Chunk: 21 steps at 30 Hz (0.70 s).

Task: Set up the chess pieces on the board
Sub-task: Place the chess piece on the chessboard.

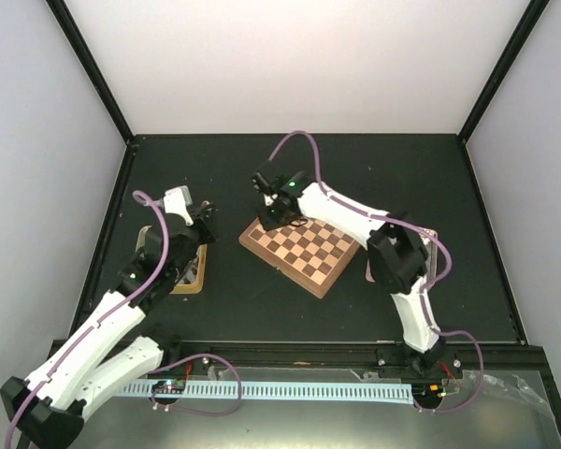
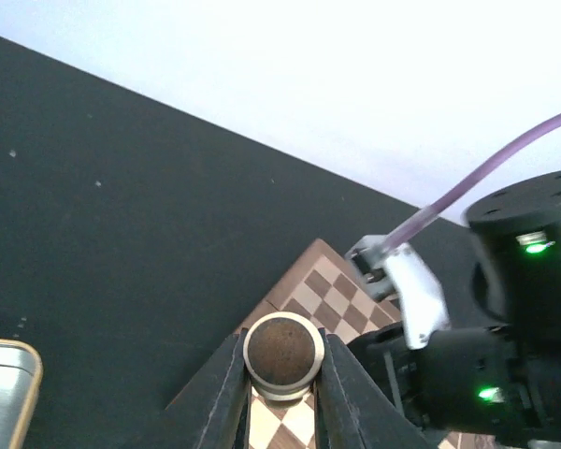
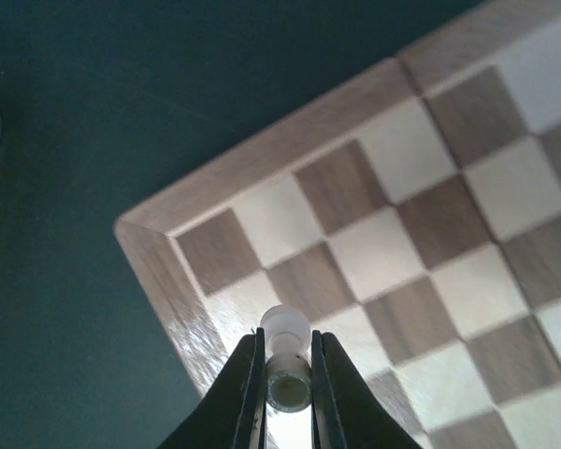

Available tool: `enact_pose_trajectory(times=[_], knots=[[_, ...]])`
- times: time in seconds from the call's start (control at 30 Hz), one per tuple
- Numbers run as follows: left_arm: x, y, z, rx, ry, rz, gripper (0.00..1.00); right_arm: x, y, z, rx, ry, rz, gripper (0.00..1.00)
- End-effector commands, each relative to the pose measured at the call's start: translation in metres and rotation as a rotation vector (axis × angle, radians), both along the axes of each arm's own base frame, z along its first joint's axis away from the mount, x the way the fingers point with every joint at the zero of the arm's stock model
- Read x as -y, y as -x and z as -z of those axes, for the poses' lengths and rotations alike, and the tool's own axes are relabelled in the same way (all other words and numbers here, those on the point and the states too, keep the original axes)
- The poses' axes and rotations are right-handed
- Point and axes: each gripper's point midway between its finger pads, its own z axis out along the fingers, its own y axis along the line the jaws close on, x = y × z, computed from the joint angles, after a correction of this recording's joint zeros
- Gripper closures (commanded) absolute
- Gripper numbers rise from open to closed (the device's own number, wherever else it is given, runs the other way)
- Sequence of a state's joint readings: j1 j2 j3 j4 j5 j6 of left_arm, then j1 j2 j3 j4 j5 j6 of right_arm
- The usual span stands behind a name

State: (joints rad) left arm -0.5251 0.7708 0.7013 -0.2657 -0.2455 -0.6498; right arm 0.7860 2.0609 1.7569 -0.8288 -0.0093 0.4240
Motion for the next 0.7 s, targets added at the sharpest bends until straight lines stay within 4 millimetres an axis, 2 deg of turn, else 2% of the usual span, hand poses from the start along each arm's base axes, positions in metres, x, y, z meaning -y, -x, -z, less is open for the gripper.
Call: enact_pose_trajectory(times=[0.0, 0.2, 0.67], knots=[[-0.026, 0.007, -0.006, 0.023, -0.045, -0.095, 0.82, -0.012, 0.005, 0.006, -0.013, 0.109, -0.064, 0.99], [-0.031, 0.012, -0.01, 0.035, -0.04, -0.101, 0.82, -0.033, 0.009, 0.02, -0.023, 0.14, -0.089, 0.99], [-0.034, 0.015, -0.012, 0.044, -0.046, -0.102, 0.82, -0.054, 0.006, 0.042, -0.029, 0.164, -0.087, 0.98]])
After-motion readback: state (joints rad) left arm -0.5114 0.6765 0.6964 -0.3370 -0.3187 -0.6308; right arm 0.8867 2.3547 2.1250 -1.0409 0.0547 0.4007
